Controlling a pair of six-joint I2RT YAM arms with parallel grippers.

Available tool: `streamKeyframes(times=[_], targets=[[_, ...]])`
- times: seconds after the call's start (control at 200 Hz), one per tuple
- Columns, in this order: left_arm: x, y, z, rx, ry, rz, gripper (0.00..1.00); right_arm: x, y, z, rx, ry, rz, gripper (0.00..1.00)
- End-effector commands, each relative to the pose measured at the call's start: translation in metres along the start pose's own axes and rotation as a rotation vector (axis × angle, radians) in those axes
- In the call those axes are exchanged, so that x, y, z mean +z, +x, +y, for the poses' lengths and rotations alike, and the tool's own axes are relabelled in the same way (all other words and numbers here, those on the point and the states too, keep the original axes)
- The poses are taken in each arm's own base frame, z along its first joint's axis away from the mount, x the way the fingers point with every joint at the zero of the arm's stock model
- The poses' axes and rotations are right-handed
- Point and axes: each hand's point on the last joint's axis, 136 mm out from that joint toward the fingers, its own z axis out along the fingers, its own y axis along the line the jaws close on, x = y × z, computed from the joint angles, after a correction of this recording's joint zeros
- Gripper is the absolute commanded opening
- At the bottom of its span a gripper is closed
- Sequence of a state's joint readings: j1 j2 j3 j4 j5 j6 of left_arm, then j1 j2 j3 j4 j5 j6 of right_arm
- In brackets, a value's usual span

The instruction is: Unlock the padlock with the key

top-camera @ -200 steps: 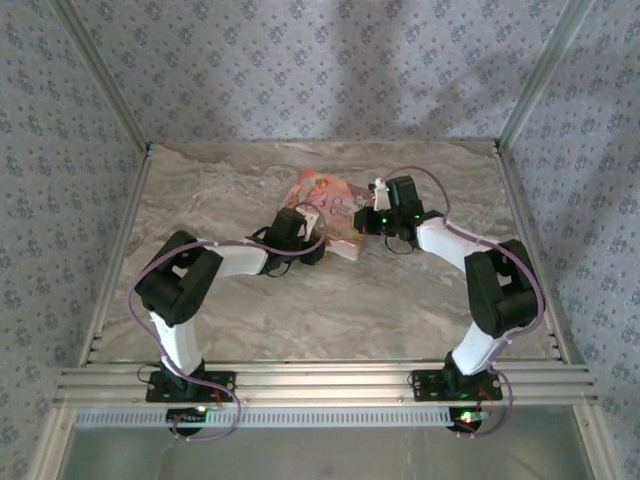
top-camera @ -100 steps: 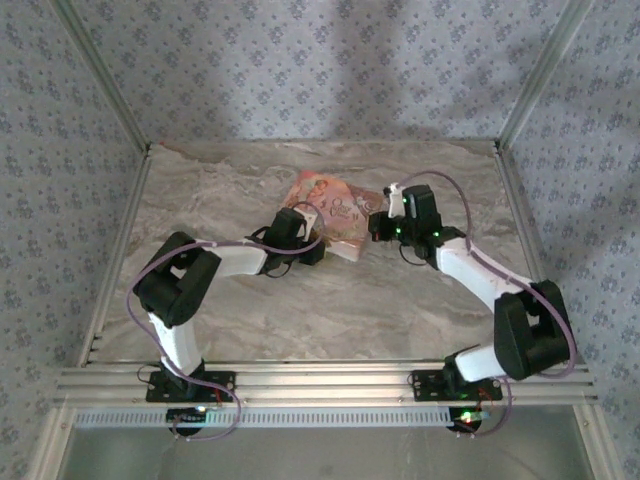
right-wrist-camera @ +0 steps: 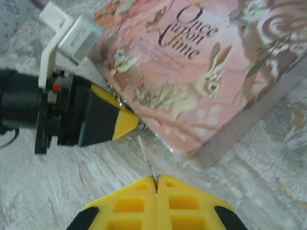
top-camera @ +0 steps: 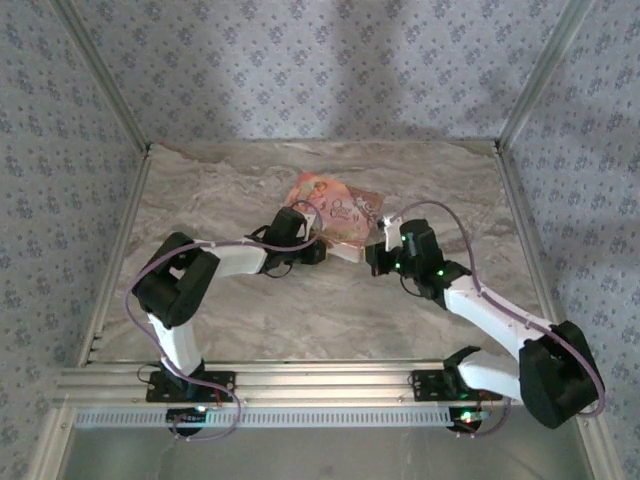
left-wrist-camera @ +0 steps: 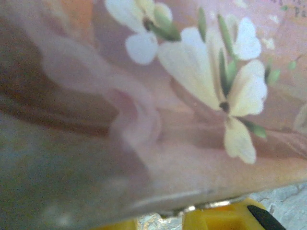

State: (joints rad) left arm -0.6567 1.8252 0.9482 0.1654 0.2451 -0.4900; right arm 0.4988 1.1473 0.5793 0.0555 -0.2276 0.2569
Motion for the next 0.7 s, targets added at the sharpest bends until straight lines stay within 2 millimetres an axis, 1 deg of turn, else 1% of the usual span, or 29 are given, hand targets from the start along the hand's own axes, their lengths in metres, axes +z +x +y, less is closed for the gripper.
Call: streamKeyframes(times=[0.0, 0.23, 0.51, 0.695], targets=[[-0.019, -0.024, -0.033, -0.021, 0.097, -0.046, 0.20, 0.000, 0.003, 0.003, -0.053, 0.002, -0.044, 0.00], [-0.022, -0.022, -0.040, -0.076, 0.117, -0.005, 0.17, 0.009, 0.024, 0.012, -0.090, -0.026, -0.050, 0.00], [-0.025, -0.022, -0.051, -0.151, 0.166, 0.026, 0.16, 0.025, 0.039, 0.023, -0.161, -0.020, -0.052, 0.00], [-0.028, -0.023, -0.057, -0.207, 0.189, 0.040, 0.16, 0.034, 0.051, 0.020, -0.182, 0.011, -0.047, 0.00]])
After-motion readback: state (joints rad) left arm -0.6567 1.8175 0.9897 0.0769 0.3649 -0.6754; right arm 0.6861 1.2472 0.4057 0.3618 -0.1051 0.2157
